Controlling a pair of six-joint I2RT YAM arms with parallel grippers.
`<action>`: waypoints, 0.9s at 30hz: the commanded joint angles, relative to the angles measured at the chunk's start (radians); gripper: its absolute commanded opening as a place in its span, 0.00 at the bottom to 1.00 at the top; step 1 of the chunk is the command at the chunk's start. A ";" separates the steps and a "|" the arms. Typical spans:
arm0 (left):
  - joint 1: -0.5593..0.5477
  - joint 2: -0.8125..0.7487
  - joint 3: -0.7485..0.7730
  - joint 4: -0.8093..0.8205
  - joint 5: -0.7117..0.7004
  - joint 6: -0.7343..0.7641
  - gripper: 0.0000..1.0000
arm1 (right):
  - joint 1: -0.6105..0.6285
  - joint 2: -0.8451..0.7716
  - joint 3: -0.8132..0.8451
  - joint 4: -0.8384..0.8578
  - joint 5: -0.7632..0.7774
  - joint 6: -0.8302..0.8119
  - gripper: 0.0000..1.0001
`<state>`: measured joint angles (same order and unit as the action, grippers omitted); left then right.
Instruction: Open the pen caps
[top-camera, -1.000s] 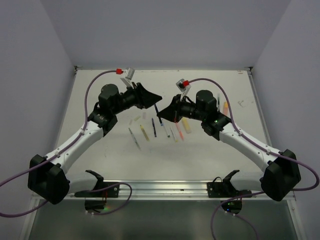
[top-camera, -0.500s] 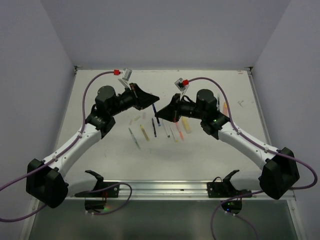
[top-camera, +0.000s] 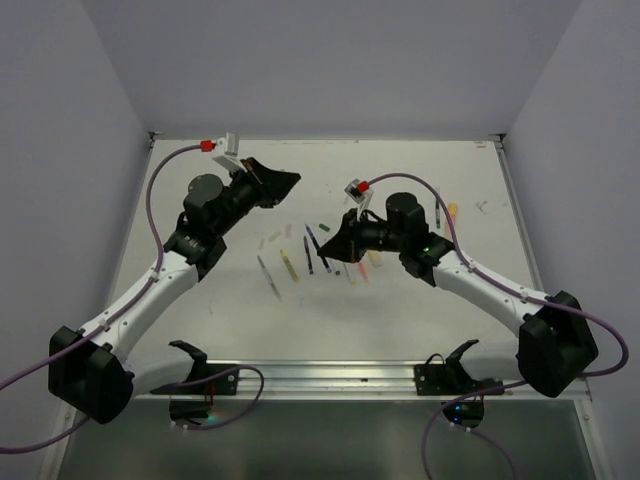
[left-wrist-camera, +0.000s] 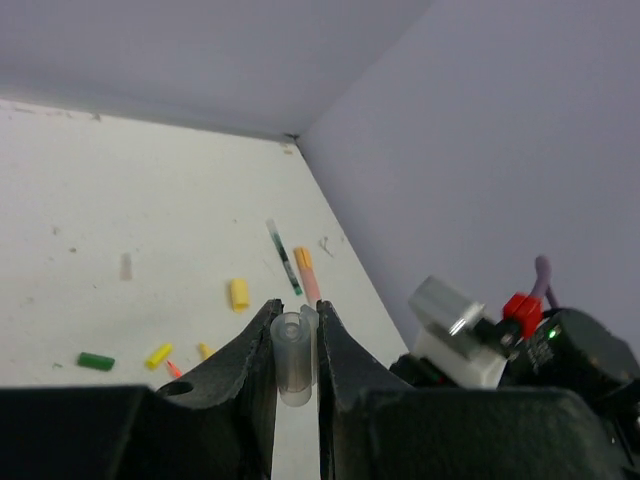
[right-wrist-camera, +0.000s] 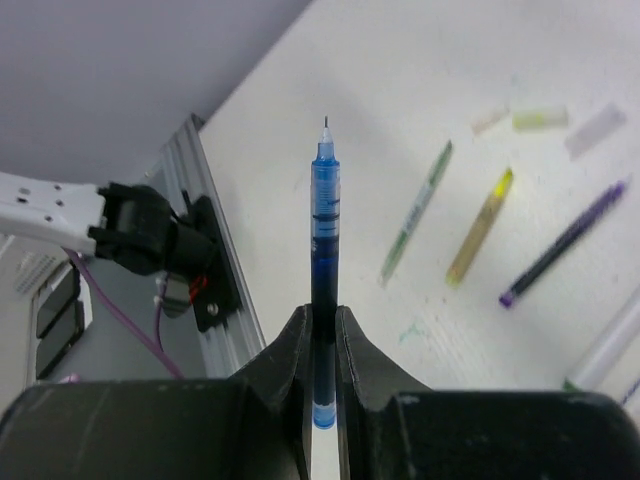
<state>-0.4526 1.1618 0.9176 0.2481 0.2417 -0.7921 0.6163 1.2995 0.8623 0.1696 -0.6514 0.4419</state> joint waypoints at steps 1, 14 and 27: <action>-0.023 -0.042 0.029 0.097 -0.217 0.027 0.00 | 0.005 0.007 -0.042 -0.097 -0.027 -0.051 0.00; -0.067 0.090 0.102 -0.038 -0.222 0.068 0.00 | -0.019 -0.028 -0.029 -0.307 0.317 -0.089 0.00; -0.216 0.543 0.259 -0.060 -0.087 0.001 0.02 | -0.259 0.116 -0.003 -0.493 0.582 -0.153 0.00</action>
<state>-0.6327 1.6333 1.0878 0.1638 0.1162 -0.7708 0.3668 1.3830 0.8043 -0.2741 -0.1410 0.3431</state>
